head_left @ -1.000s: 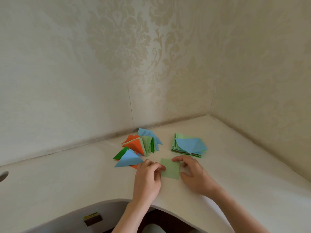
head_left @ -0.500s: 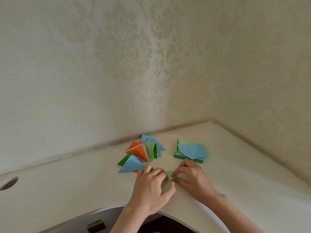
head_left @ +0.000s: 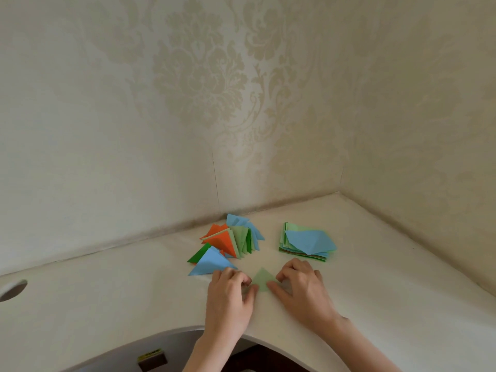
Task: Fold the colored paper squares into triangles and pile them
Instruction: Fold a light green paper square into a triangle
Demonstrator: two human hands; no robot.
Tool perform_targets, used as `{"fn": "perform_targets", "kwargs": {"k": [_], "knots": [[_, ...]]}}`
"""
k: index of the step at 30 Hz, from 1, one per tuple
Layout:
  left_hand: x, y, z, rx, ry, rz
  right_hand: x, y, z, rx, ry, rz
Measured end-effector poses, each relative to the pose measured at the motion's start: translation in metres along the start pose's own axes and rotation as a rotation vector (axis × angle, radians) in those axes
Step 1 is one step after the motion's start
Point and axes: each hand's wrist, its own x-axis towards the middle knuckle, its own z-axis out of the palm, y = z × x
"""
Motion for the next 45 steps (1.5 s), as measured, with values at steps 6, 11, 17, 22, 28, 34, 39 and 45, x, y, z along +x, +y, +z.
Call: {"fn": "perform_targets", "kwargs": {"k": [6,11,17,22,28,34,39,45], "knots": [[0.001,0.013,0.007,0.127,-0.004,-0.033,0.001,-0.002,0.013,-0.047,0.12,0.037],[0.002,0.012,0.01,0.081,-0.005,-0.064,0.004,-0.003,0.009,0.013,0.044,0.11],[0.006,0.0,0.002,-0.059,-0.112,-0.083,0.01,-0.002,-0.001,0.141,-0.07,0.171],[0.008,-0.009,-0.002,-0.212,-0.179,-0.123,0.013,0.004,-0.007,0.229,-0.138,0.177],[0.004,0.005,0.001,-0.038,-0.091,-0.073,0.009,0.001,-0.003,0.177,-0.105,0.163],[0.005,0.029,0.003,0.164,-0.007,0.013,0.002,-0.003,0.0,0.119,-0.012,0.131],[0.004,0.017,0.005,0.043,-0.008,-0.052,0.003,-0.008,-0.001,0.108,-0.018,0.173],[0.003,0.003,0.0,-0.124,-0.076,-0.115,0.009,0.001,-0.007,0.184,-0.132,0.184]]}}
